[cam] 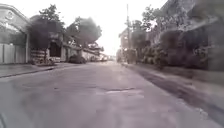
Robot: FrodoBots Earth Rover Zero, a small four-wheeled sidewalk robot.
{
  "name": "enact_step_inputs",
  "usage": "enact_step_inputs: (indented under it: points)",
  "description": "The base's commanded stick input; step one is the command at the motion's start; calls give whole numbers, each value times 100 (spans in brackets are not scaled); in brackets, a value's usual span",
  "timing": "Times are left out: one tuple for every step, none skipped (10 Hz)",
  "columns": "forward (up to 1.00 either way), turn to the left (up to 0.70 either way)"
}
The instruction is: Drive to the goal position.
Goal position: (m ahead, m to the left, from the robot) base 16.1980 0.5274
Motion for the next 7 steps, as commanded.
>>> enact_step_inputs:
  points:
    - [100, 0]
    - [100, 0]
    - [100, 0]
    - [100, 0]
    - [100, 0]
    - [100, 0]
    - [100, 0]
